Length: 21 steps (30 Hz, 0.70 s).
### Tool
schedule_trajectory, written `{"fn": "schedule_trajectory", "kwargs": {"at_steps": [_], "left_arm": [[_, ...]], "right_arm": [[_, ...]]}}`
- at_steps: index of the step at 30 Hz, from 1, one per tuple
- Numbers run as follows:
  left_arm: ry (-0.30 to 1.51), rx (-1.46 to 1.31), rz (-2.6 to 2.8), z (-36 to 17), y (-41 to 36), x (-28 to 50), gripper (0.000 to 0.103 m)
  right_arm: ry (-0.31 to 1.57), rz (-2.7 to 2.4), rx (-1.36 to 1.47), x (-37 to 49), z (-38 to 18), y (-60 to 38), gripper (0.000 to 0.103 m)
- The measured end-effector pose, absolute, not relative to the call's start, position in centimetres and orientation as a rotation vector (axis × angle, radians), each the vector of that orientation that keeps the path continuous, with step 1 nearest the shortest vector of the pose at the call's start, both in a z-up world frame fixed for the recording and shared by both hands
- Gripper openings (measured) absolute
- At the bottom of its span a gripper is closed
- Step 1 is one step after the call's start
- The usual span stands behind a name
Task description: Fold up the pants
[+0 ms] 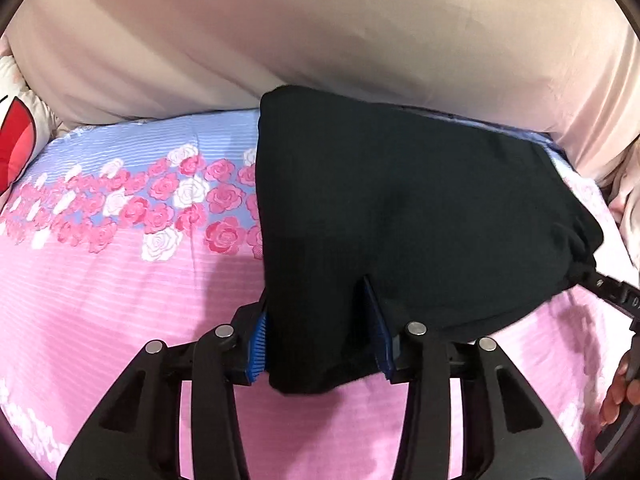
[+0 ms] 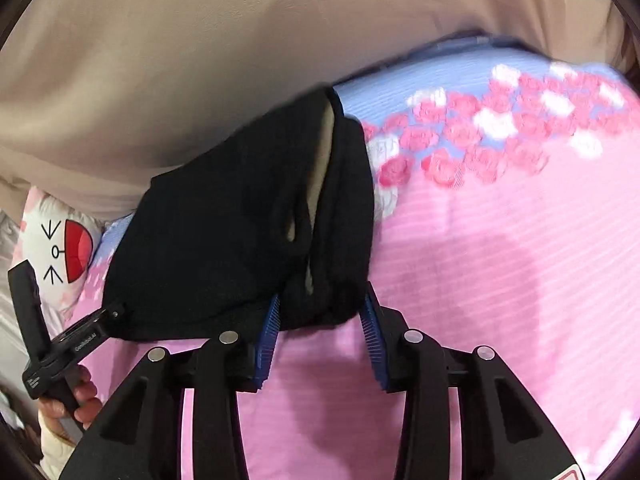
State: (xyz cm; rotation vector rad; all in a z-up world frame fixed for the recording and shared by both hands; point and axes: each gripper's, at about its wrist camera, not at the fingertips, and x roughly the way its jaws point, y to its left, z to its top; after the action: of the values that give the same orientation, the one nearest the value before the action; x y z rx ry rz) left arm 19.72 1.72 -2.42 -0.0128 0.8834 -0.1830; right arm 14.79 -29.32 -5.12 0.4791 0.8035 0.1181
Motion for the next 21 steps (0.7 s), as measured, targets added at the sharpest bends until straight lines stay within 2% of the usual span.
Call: {"fn": "schedule_trajectory", "kwargs": {"at_steps": [1, 2, 3, 4, 5, 6, 9, 10, 11, 12, 13, 14, 16, 21], "left_arm": [[0.886, -0.02, -0.183, -2.0, 2.0, 19.7, 0.042], [0.881, -0.04, -0.182, -1.4, 2.5, 19.2, 0.047], [0.872, -0.052, -0.172, -1.0, 3.1, 19.0, 0.055], [0.866, -0.056, -0.158, -0.7, 3.4, 19.0, 0.077], [0.856, -0.065, -0.137, -0.6, 3.8, 19.3, 0.089], [0.853, -0.077, -0.137, -0.7, 3.9, 19.5, 0.089], [0.927, -0.127, -0.222, -2.0, 3.6, 21.0, 0.089], [0.971, -0.173, -0.25, -2.9, 3.5, 21.9, 0.088], [1.01, -0.212, -0.274, -3.8, 3.6, 22.5, 0.082], [0.991, -0.234, -0.267, -3.9, 3.7, 22.6, 0.078], [0.982, -0.235, -0.293, -3.6, 3.5, 22.5, 0.057], [0.999, -0.237, -0.293, -3.1, 3.6, 22.5, 0.041], [0.993, -0.291, -0.323, -1.5, 4.7, 21.9, 0.026], [1.038, -0.275, -0.353, -0.3, 5.9, 18.3, 0.026]], "right_arm": [[0.779, 0.1, 0.469, 14.2, -4.2, -29.4, 0.04], [0.736, 0.081, 0.456, 13.3, -3.0, -29.3, 0.041], [0.698, 0.075, 0.445, 12.6, -2.0, -29.3, 0.048], [0.677, 0.073, 0.436, 12.3, -1.4, -29.3, 0.071], [0.665, 0.07, 0.427, 12.4, -0.9, -29.4, 0.083], [0.662, 0.067, 0.425, 12.8, -0.9, -29.6, 0.087], [0.75, 0.097, 0.479, 15.9, -3.1, -30.3, 0.087], [0.788, 0.119, 0.525, 16.6, -4.1, -30.7, 0.087], [0.832, 0.145, 0.592, 17.7, -5.7, -30.9, 0.087], [0.83, 0.163, 0.63, 18.2, -6.5, -31.0, 0.079], [0.799, 0.161, 0.612, 18.2, -6.3, -30.8, 0.043], [0.844, 0.22, 0.617, 18.7, -6.4, -30.1, 0.042], [0.823, 0.219, 0.627, 17.7, -5.0, -29.9, 0.034], [0.767, 0.255, 0.567, 12.9, -2.2, -28.1, 0.036]]}}
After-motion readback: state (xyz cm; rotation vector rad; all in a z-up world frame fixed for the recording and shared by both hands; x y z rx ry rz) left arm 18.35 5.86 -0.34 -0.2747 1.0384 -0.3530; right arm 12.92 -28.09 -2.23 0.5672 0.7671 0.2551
